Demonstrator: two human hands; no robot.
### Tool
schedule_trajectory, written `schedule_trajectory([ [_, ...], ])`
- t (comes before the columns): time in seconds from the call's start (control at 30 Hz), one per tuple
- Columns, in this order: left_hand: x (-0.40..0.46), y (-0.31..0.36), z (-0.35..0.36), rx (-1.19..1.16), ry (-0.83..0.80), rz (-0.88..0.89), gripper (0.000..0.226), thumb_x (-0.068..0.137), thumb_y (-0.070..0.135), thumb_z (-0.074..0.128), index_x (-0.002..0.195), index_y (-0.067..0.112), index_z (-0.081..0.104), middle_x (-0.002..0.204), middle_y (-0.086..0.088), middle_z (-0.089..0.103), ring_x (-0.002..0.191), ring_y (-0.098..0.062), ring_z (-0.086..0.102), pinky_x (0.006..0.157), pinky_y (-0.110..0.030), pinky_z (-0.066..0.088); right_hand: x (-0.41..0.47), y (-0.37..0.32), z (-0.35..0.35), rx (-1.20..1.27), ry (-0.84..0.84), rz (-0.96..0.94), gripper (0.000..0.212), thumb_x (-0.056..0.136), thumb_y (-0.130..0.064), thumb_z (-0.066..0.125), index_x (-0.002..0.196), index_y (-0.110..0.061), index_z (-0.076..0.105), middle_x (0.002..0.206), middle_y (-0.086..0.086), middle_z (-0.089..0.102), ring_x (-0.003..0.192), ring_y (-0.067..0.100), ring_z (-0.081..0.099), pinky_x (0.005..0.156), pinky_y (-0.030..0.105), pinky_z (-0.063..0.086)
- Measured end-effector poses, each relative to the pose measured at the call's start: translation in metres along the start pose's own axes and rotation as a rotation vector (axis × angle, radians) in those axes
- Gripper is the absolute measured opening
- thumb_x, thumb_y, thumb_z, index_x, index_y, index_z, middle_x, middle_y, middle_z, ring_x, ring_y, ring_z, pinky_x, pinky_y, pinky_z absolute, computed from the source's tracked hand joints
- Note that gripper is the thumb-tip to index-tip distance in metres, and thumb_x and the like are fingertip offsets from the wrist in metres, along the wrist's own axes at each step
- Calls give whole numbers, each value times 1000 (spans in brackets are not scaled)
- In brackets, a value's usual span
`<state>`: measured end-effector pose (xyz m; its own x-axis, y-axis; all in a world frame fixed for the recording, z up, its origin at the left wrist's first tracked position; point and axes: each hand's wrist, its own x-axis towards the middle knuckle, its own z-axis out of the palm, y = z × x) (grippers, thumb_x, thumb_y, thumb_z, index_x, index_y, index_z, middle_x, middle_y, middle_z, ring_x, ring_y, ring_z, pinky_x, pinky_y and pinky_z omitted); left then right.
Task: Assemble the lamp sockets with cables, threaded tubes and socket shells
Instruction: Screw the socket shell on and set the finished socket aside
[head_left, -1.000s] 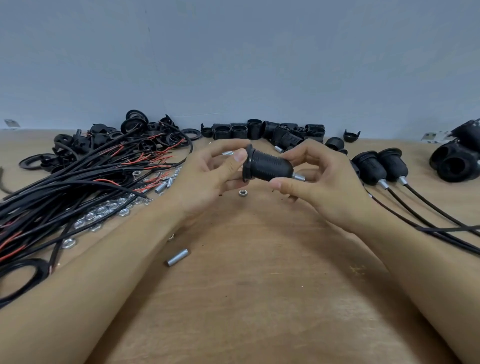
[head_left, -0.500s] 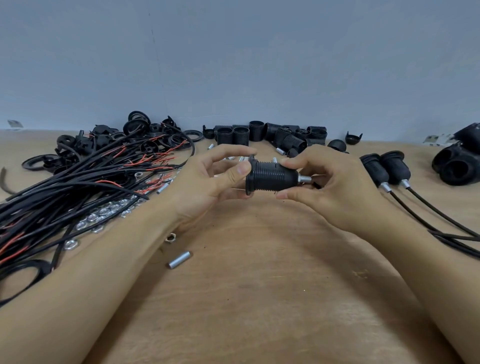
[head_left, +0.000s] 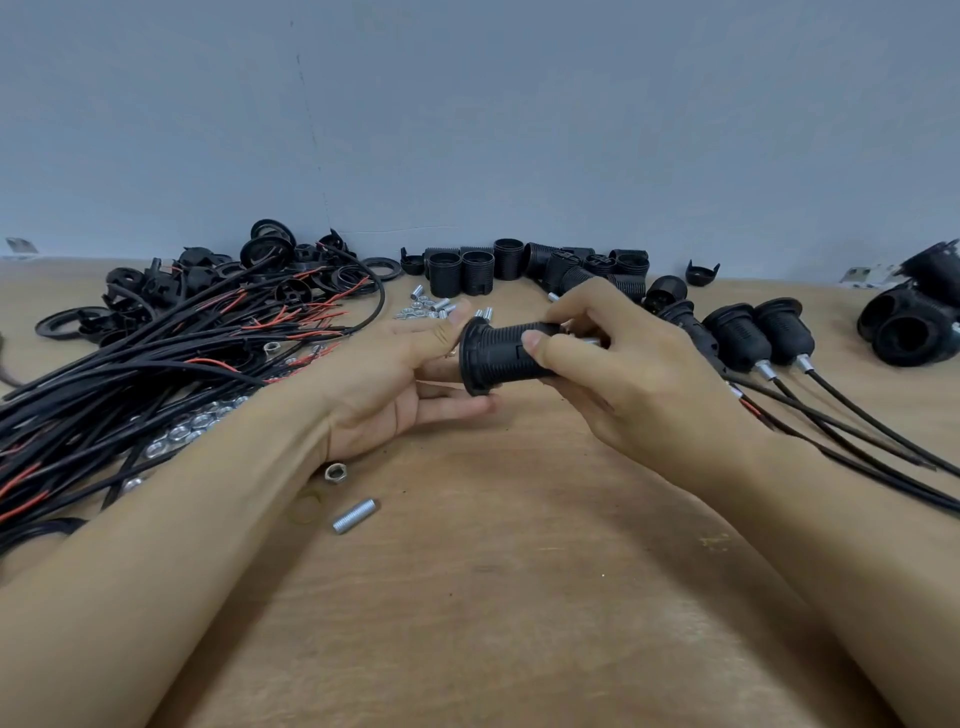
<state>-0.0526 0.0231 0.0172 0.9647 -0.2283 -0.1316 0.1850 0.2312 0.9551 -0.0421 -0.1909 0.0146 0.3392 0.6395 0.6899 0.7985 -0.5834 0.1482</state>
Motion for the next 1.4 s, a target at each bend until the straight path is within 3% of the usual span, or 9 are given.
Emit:
schedule_trajectory([
  [0.37,-3,10,-5,-105,-47,-148,50,76,38,70,114,6,70,105,-29,70,87,-35,73,62,-27,61,2,-3,0,-96,63,-60,26,82,12,63,105,0,69,106,23,61,85,30,53,55,37,48],
  [0.5,-1,7,-5,-68,-85,41,45,81,15,67,125,4,62,122,-21,67,109,-36,67,86,-43,59,-1,9,0,158,15,92,27,80,-8,80,104,-1,69,101,15,64,78,29,63,63,44,54],
  [0.6,-1,6,-4,-9,-124,161,35,77,-2,72,108,14,68,119,-15,68,107,-32,68,92,-50,56,-6,14,-1,433,20,356,38,78,-34,80,108,-13,70,98,0,70,86,11,63,77,27,51],
  [0.77,1,9,-3,-69,-106,317,31,78,6,61,109,11,62,124,-17,67,124,-28,60,106,-43,45,-4,10,4,534,14,460,25,79,-41,78,98,-28,66,89,-14,68,80,7,63,71,24,51],
  [0.93,1,6,1,-117,-45,359,20,81,6,60,100,5,65,83,-14,75,112,-31,67,103,-41,49,-4,9,4,564,0,440,23,78,-41,79,92,-42,60,88,-15,69,80,4,62,70,18,49],
  [1.03,1,9,-2,-251,103,387,15,82,16,59,81,6,70,47,-6,52,65,-25,68,96,-45,53,-5,10,7,572,-1,464,23,78,-44,77,94,-35,63,88,-16,68,79,4,61,69,20,49],
  [1.1,3,8,-4,-238,144,406,18,84,20,58,83,7,70,55,-7,57,63,-22,63,89,-40,55,-6,12,8,580,3,480,25,78,-47,76,95,-33,64,89,-14,69,79,6,62,70,25,50],
  [1.23,8,-5,3,215,92,379,36,85,26,67,117,9,65,117,-11,71,111,-20,67,93,-36,53,-6,12,9,593,-11,467,21,80,-43,76,93,-38,61,90,-13,69,81,9,64,71,30,51],
  [1.4,8,-14,5,299,71,366,54,78,33,66,128,14,60,116,-15,71,106,-28,70,90,-41,57,-6,12,7,580,14,448,25,79,-46,75,95,-33,63,94,-11,70,85,7,65,74,24,52],
])
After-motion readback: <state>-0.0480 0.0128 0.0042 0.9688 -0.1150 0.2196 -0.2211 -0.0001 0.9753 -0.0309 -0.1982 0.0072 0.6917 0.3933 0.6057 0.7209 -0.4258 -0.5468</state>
